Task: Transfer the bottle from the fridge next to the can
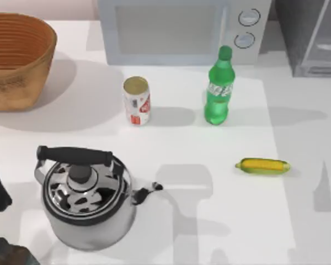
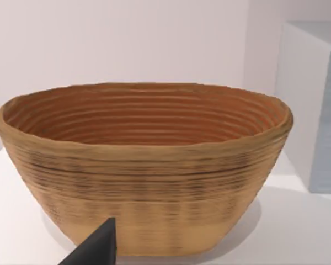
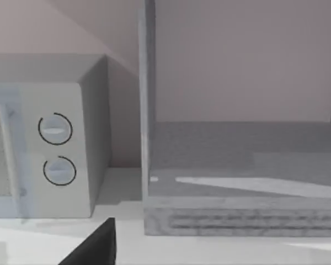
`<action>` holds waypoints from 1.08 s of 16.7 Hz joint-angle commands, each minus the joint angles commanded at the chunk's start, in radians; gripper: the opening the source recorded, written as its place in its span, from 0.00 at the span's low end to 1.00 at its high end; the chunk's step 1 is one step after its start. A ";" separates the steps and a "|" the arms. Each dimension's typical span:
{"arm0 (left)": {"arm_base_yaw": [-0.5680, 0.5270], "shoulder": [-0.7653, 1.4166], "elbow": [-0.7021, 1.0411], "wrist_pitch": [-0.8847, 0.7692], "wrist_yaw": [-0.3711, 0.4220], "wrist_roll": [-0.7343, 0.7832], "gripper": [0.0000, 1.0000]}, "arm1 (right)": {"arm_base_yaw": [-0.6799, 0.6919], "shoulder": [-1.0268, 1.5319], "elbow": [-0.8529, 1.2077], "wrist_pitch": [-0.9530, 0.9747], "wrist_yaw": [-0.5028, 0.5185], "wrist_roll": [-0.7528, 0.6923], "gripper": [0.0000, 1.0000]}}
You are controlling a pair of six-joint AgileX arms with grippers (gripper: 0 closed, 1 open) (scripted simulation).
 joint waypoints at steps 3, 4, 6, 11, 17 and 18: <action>0.000 0.000 0.000 0.000 0.000 0.000 1.00 | -0.003 -0.121 0.099 -0.215 0.002 -0.001 1.00; 0.000 0.000 0.000 0.000 0.000 0.000 1.00 | -0.004 -0.166 0.136 -0.301 0.002 -0.001 1.00; 0.000 0.000 0.000 0.000 0.000 0.000 1.00 | -0.006 -0.261 0.213 -0.482 0.003 -0.002 1.00; 0.000 0.000 0.000 0.000 0.000 0.000 1.00 | -0.008 -0.492 0.402 -0.936 0.003 -0.005 1.00; 0.000 0.000 0.000 0.000 0.000 0.000 1.00 | -0.008 -0.673 0.551 -1.275 0.001 -0.010 1.00; 0.000 0.000 0.000 0.000 0.000 0.000 1.00 | -0.008 -0.686 0.562 -1.296 0.000 -0.011 1.00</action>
